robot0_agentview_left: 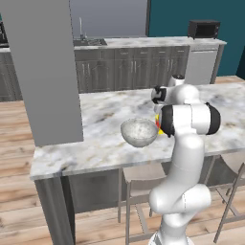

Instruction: Place the cup inside the bowl on the dining table and move the bowl to any counter.

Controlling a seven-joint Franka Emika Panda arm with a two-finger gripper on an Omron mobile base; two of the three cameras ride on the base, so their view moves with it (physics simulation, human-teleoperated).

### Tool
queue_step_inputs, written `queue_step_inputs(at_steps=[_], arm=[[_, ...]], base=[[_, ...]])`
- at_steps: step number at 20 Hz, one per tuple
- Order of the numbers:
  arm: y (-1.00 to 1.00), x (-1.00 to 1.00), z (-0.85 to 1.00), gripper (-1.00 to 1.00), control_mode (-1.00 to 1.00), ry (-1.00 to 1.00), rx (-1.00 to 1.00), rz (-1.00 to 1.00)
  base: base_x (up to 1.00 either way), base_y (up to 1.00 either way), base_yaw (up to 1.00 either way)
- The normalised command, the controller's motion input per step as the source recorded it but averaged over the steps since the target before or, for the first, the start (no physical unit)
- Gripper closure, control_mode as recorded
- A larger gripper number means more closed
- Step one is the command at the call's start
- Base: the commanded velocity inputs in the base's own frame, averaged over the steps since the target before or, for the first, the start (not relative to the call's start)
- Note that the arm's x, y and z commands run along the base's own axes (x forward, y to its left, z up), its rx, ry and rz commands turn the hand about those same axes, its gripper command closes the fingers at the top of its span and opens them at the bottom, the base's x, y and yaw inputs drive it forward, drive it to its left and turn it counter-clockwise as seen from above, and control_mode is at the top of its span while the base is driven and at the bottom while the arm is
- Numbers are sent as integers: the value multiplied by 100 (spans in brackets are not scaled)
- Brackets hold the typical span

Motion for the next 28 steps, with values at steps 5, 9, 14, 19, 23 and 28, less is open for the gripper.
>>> queue_step_inputs(at_steps=[5, 9, 14, 19, 23, 28], arm=[[-2, 8, -7, -100, -100, 0, 0, 0], [-10, 10, 0, -100, -100, 0, 0, 0], [-11, 4, 0, -100, -100, 0, 0, 0], [-10, 2, 0, -100, -100, 0, 0, 0], [0, 4, -4, -100, -100, 0, 0, 0], [0, 9, -10, -100, -100, 0, 0, 0]], base=[[0, 0, 0], [0, 0, 0], [0, 0, 0], [0, 0, 0], [0, 0, 0], [0, 0, 0]])
